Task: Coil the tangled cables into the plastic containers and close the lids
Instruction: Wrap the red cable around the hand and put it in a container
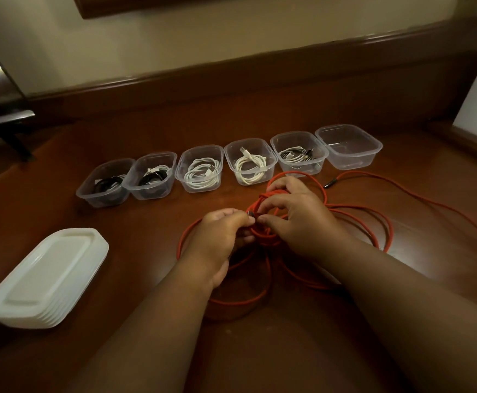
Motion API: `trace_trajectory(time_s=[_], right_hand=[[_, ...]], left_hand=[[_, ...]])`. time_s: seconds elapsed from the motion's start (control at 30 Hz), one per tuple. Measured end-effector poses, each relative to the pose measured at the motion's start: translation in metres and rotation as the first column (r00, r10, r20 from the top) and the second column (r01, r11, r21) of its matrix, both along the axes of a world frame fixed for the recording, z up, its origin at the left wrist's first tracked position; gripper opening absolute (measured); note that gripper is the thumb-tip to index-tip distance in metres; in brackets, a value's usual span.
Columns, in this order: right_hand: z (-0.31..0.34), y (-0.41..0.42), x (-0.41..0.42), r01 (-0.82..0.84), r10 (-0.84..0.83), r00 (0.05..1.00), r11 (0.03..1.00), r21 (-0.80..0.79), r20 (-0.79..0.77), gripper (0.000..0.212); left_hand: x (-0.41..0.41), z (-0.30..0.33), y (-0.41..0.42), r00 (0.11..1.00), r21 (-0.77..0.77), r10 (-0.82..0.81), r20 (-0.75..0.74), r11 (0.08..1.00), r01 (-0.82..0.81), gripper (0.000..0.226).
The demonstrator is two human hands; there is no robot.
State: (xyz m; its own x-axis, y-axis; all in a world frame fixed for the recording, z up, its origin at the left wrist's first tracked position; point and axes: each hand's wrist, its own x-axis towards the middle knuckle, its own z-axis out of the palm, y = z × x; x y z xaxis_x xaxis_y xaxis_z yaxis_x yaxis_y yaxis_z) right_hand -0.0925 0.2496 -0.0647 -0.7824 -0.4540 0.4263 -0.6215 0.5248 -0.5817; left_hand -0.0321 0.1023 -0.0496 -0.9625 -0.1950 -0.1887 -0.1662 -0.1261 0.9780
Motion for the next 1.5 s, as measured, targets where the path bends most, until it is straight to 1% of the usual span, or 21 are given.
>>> trace_trajectory(time_s=[0.07, 0.17, 0.23, 0.3, 0.37, 0.5, 0.63, 0.8, 0.87, 0.97, 1.03, 1.1, 1.13, 1.17, 1.2, 1.23, 1.3, 1.33, 1.43, 1.5], right_hand=[[0.0, 0.001, 0.0, 0.0, 0.0, 1.0, 1.0, 0.016, -0.003, 0.01], [0.002, 0.001, 0.001, -0.01, 0.01, 1.0, 1.0, 0.03, -0.013, 0.012], [0.004, 0.001, 0.002, -0.017, 0.018, 1.0, 0.999, 0.05, -0.015, 0.012], [0.004, 0.002, 0.002, -0.015, 0.016, 1.0, 0.997, 0.077, -0.019, 0.012], [0.003, 0.004, 0.001, -0.004, 0.005, 1.0, 0.997, 0.082, -0.014, 0.012], [0.002, 0.006, -0.001, 0.02, -0.02, 1.0, 0.998, 0.057, -0.002, 0.01], [0.004, 0.006, -0.001, 0.037, -0.037, 0.999, 0.998, 0.046, -0.013, 0.009], [0.006, 0.005, -0.001, 0.032, -0.03, 0.999, 0.997, 0.065, -0.021, 0.01], [0.006, 0.005, -0.001, 0.03, -0.027, 0.999, 0.997, 0.074, -0.034, 0.011], [0.005, 0.003, 0.0, 0.021, -0.016, 0.999, 0.994, 0.105, -0.05, 0.014], [0.005, 0.001, 0.002, 0.019, -0.012, 0.998, 0.993, 0.119, -0.058, 0.015], [0.005, 0.0, 0.004, 0.035, -0.026, 0.997, 0.992, 0.124, -0.068, 0.016], [0.004, 0.0, 0.004, 0.051, -0.042, 0.996, 0.992, 0.114, -0.076, 0.015], [0.004, 0.001, 0.003, 0.068, -0.06, 0.994, 0.993, 0.092, -0.088, 0.015], [0.004, 0.002, 0.002, 0.084, -0.078, 0.992, 0.995, 0.058, -0.1, 0.014], [0.004, 0.003, 0.001, 0.094, -0.092, 0.99, 0.995, 0.021, -0.104, 0.013], [0.004, 0.005, 0.0, 0.103, -0.107, 0.99, 0.994, -0.04, -0.09, 0.011], [0.005, 0.005, 0.0, 0.105, -0.109, 0.991, 0.993, -0.056, -0.077, 0.01], [0.006, 0.003, 0.002, 0.091, -0.096, 0.995, 0.99, -0.107, -0.039, 0.015], [0.007, 0.003, 0.003, 0.077, -0.081, 0.997, 0.986, -0.146, -0.018, 0.02]], left_hand=[[0.001, 0.002, 0.001, 1.0, 0.073, -0.015, 0.005, 0.997, 0.015, 0.022], [0.001, 0.002, 0.003, 1.0, 0.084, 0.006, 0.027, 0.996, -0.009, 0.017], [0.001, 0.0, 0.005, 0.999, 0.033, 0.02, 0.032, 0.999, -0.021, 0.017], [0.001, -0.002, 0.005, 1.0, -0.061, 0.029, 0.012, 0.998, -0.028, 0.017], [0.001, -0.003, 0.005, 0.999, -0.093, 0.042, -0.011, 0.995, -0.043, 0.016], [0.0, 0.0, 0.004, 0.999, -0.011, 0.049, -0.017, 0.999, -0.049, 0.003], [0.001, 0.002, 0.004, 0.998, 0.041, 0.06, -0.015, 0.997, -0.06, 0.007], [0.001, -0.001, 0.003, 0.997, 0.01, 0.081, -0.016, 0.997, -0.081, 0.011], [0.001, -0.003, 0.004, 0.996, -0.058, 0.085, -0.029, 0.995, -0.087, 0.013], [0.0, -0.01, 0.005, 0.989, -0.283, 0.115, -0.087, 0.95, -0.136, 0.018], [0.001, -0.011, 0.005, 0.984, -0.465, 0.101, -0.144, 0.872, -0.157, 0.017], [0.004, -0.011, 0.005, 0.972, -0.638, 0.039, -0.232, 0.748, -0.182, 0.015], [0.006, -0.01, 0.005, 0.96, -0.685, 0.002, -0.28, 0.7, -0.201, 0.013], [0.007, -0.01, 0.005, 0.947, -0.702, -0.027, -0.321, 0.678, -0.219, 0.012], [0.007, -0.01, 0.004, 0.936, -0.7, -0.05, -0.348, 0.679, -0.224, 0.012], [0.008, -0.009, 0.005, 0.931, -0.675, -0.063, -0.359, 0.707, -0.212, 0.016], [0.008, -0.007, 0.003, 0.936, -0.584, -0.059, -0.348, 0.794, -0.167, 0.03], [0.006, -0.006, 0.002, 0.937, -0.564, -0.055, -0.345, 0.81, -0.16, 0.032], [0.002, -0.008, -0.006, 0.947, -0.583, -0.049, -0.317, 0.798, -0.154, 0.023], [-0.001, -0.01, -0.009, 0.959, -0.553, -0.031, -0.282, 0.822, -0.136, 0.016]])
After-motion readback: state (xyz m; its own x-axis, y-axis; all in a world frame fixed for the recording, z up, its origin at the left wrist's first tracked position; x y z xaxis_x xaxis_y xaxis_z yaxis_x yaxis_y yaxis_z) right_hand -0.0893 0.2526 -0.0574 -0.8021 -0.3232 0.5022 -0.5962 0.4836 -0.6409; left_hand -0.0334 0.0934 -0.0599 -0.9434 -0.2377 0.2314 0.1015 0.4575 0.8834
